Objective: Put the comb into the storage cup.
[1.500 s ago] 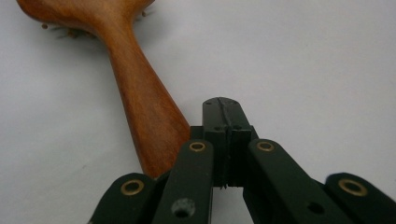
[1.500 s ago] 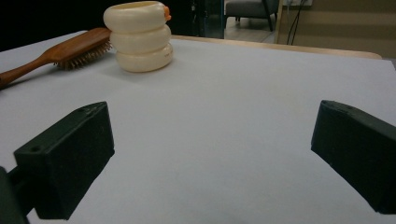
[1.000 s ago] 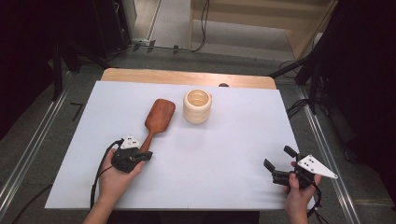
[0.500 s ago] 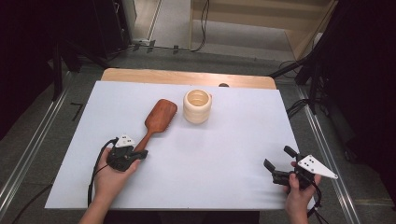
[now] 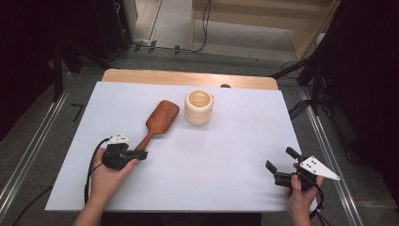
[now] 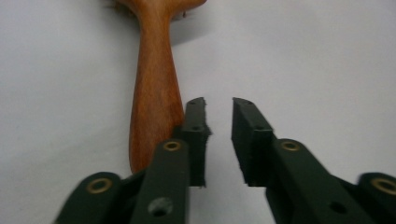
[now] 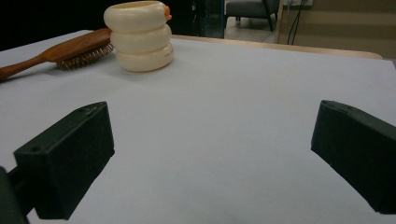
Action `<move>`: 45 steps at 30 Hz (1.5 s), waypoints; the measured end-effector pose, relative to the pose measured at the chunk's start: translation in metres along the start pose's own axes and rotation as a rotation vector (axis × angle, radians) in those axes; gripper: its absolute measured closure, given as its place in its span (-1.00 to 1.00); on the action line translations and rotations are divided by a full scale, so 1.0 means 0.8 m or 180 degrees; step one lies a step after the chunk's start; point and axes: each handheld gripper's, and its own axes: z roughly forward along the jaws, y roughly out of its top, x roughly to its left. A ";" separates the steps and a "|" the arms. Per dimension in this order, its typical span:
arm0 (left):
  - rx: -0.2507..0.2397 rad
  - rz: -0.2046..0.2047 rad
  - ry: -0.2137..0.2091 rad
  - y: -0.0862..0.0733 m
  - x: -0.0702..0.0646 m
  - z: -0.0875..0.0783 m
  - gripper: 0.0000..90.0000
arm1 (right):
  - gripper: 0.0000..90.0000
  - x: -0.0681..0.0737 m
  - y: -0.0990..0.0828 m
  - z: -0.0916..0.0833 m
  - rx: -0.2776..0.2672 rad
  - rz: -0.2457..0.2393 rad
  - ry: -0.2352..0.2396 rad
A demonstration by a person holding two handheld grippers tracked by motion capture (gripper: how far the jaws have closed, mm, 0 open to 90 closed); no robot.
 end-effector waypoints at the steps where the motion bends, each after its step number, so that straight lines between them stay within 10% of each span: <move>1: 0.0001 -0.0006 0.0008 0.002 0.000 -0.001 0.55 | -1.00 0.000 0.000 0.000 -0.0001 0.0008 0.0001; 20: 0.0141 0.0030 0.0191 0.063 0.007 0.008 -1.00 | -1.00 0.000 0.000 0.000 -0.0008 0.0024 0.0004; 32: 0.0488 0.0157 0.0348 0.091 0.009 0.037 -0.97 | -1.00 0.000 0.000 0.000 -0.0008 0.0021 0.0003; 45: 0.0650 0.0015 0.0537 0.093 0.014 0.061 -0.14 | -1.00 0.000 0.000 0.000 -0.0006 0.0000 0.0008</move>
